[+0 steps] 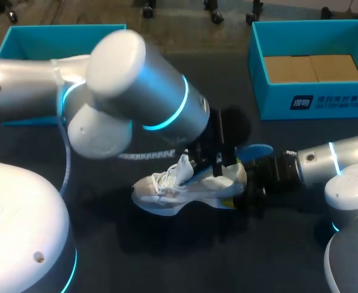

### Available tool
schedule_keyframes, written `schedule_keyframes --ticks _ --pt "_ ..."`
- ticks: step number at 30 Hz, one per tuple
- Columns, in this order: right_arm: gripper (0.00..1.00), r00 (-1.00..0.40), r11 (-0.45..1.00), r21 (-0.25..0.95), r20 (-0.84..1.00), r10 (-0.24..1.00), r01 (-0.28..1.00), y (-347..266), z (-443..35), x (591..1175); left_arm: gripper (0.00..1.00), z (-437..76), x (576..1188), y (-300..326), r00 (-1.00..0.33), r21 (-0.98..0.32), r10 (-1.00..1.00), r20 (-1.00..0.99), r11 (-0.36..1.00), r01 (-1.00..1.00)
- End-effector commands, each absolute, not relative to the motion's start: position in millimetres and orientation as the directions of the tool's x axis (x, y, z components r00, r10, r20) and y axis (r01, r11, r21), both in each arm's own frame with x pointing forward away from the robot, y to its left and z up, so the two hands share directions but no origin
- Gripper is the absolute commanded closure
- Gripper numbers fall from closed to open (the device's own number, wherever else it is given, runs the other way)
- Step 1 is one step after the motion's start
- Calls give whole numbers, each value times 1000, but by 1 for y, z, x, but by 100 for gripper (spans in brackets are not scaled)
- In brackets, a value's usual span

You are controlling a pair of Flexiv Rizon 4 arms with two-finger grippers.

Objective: Take the shoe out of the shoebox, open the shoe tongue, remove and reinsert the insole, then place the shoe into the shoebox

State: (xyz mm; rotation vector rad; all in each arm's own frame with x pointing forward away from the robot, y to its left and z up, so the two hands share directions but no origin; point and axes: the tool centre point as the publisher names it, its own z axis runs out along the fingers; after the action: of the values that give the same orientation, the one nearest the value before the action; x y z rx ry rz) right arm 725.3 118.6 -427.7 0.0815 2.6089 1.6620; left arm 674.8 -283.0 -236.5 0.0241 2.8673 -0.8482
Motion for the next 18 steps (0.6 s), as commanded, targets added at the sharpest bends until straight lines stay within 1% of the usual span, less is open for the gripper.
schedule_keyframes --ticks 1,5,10,18 --pt "100 -997 426 905 -12 71 20 121 -431 725 100 -212 674 -275 -994 -531 -5 -107 846 53" --pt "100 -997 426 905 -12 71 20 121 -431 725 100 -197 672 -273 -997 -550 -10 -74 835 33" --pt "100 -997 426 905 -12 71 20 121 -431 725 100 -177 669 -269 -999 -606 -5 -37 795 18" --pt "100 -997 426 905 -12 71 20 121 -431 725 100 -156 662 -264 -995 -675 97 27 736 53"
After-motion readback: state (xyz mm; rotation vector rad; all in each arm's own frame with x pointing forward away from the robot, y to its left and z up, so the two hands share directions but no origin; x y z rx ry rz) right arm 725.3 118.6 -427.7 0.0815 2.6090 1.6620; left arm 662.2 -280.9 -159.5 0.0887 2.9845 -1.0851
